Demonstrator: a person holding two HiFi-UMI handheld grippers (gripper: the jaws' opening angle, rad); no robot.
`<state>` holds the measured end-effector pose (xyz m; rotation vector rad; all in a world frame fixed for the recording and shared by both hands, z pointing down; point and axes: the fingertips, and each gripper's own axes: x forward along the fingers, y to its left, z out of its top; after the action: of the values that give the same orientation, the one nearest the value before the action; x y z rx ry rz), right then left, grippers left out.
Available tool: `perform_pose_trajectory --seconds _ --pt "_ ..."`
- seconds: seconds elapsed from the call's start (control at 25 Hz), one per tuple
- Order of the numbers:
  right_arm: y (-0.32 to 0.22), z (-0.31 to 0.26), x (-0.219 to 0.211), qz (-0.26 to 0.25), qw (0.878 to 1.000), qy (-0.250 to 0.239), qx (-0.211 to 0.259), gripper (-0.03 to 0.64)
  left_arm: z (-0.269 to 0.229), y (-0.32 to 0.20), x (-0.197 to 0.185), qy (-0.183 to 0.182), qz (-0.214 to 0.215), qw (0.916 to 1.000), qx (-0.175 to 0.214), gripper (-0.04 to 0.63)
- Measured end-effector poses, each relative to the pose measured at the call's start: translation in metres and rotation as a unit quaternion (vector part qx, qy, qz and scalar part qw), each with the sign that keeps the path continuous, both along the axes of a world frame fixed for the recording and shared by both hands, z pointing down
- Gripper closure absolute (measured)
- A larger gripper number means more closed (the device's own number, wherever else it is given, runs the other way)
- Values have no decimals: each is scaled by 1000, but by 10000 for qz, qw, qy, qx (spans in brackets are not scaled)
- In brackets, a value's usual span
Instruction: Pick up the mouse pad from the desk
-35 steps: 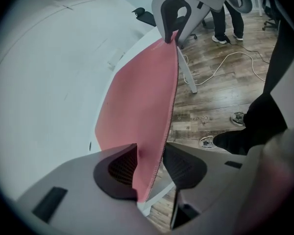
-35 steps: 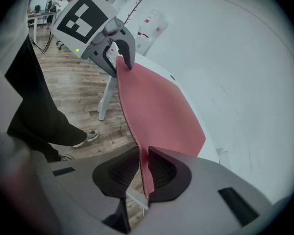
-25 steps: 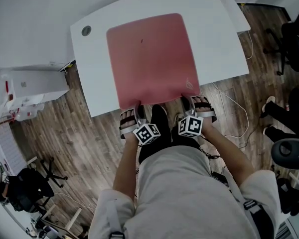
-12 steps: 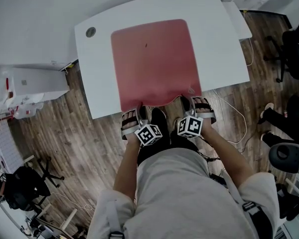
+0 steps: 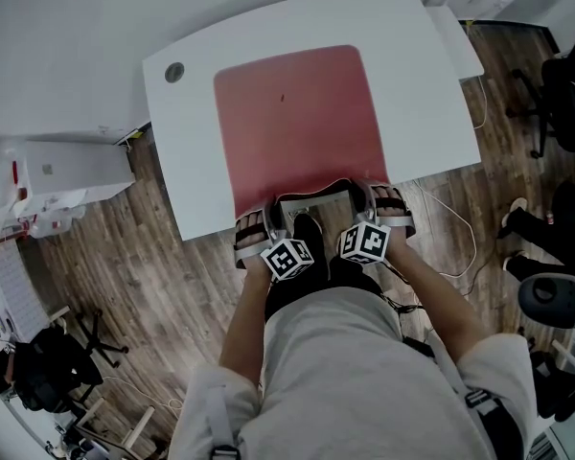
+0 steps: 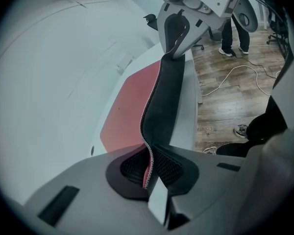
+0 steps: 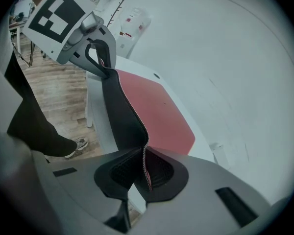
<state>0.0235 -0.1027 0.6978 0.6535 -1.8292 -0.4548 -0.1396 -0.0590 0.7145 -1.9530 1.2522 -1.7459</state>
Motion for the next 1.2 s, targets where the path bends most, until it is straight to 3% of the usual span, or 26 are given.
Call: perform_pose_trajectory --seconds 0.48,0.88,1.2 --pt "-32 -5 -7 134 9999 14 57 563 0 -27 -6 47 -131 9997 -220 565" --pt "-62 -9 -11 336 9994 68 19 563 1 -64 -12 10 86 9997 -221 565" --pt "-91 -14 -13 800 9967 34 135 563 -1 -94 -14 301 354 9987 -210 565"
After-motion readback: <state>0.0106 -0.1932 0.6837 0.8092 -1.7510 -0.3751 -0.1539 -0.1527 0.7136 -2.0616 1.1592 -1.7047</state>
